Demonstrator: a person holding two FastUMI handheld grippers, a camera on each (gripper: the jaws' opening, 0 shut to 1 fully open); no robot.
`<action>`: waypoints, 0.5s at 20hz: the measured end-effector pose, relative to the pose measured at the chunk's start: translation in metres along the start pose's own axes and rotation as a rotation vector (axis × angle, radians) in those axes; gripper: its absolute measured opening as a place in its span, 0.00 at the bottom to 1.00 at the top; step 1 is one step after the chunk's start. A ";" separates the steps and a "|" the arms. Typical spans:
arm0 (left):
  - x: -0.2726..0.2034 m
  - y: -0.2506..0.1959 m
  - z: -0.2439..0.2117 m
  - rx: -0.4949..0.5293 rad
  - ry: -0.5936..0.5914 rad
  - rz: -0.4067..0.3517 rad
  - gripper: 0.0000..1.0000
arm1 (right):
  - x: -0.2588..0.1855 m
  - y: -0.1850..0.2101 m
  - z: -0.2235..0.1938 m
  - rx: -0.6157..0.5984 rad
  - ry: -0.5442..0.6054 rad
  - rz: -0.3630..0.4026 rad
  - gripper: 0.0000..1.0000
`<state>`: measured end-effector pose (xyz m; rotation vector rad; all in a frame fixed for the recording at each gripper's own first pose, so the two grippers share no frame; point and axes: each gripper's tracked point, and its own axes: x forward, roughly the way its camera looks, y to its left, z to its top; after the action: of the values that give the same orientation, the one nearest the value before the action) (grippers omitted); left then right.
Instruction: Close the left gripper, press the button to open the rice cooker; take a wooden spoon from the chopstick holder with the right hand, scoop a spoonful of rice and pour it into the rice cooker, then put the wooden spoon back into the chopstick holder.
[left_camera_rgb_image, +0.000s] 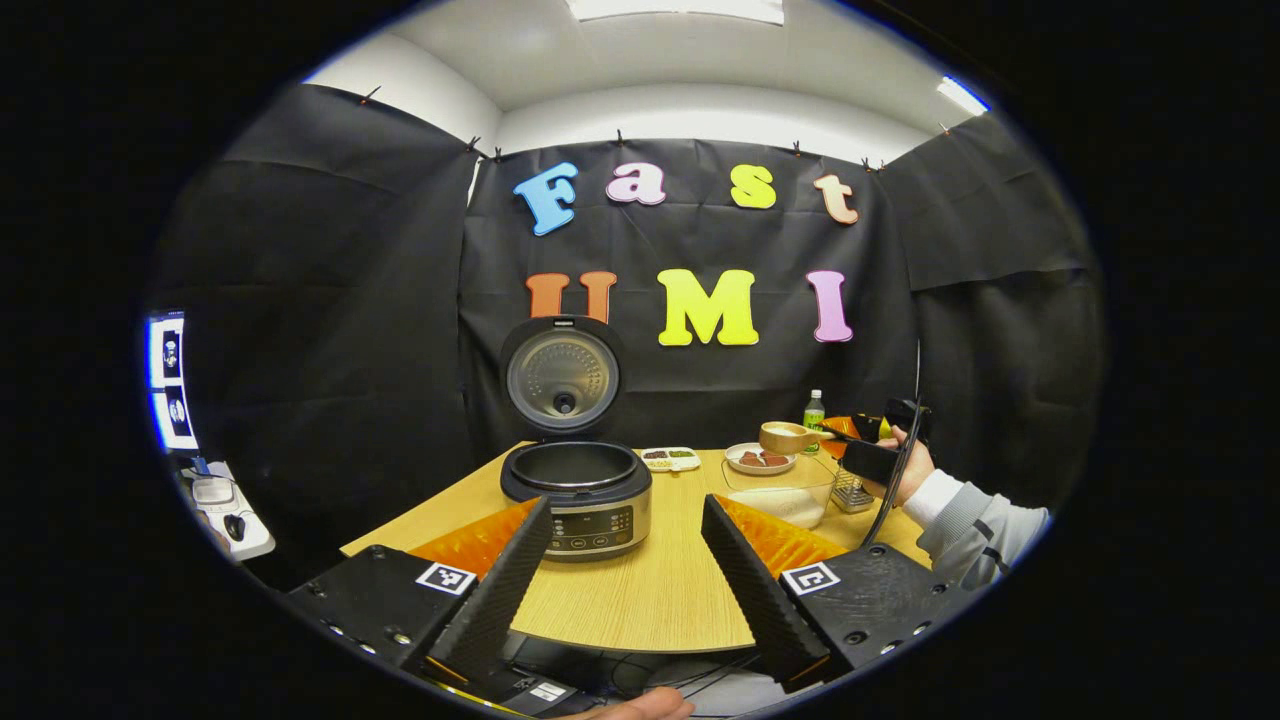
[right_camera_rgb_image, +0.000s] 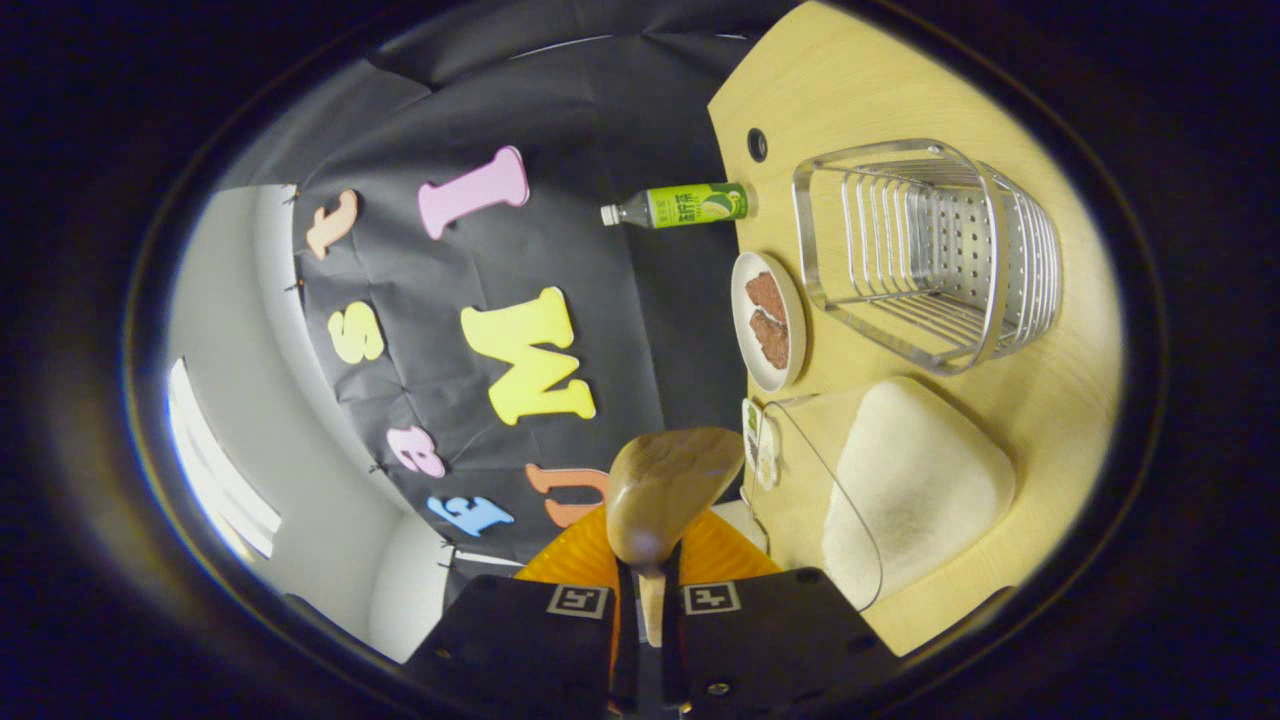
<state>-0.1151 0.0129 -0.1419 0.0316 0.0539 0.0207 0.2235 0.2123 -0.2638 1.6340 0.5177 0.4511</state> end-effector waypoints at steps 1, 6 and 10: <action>-0.001 0.003 0.002 -0.002 -0.006 0.005 0.95 | 0.002 0.009 -0.008 0.004 0.015 0.014 0.14; -0.009 0.021 0.008 -0.020 -0.023 0.030 0.95 | 0.019 0.022 -0.048 -0.007 0.055 0.025 0.13; -0.019 0.038 0.010 -0.018 -0.039 0.054 0.95 | 0.031 0.027 -0.088 -0.029 0.083 0.016 0.11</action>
<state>-0.1341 0.0498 -0.1293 0.0153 0.0143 0.0742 0.2010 0.2990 -0.2267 1.5980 0.5573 0.5376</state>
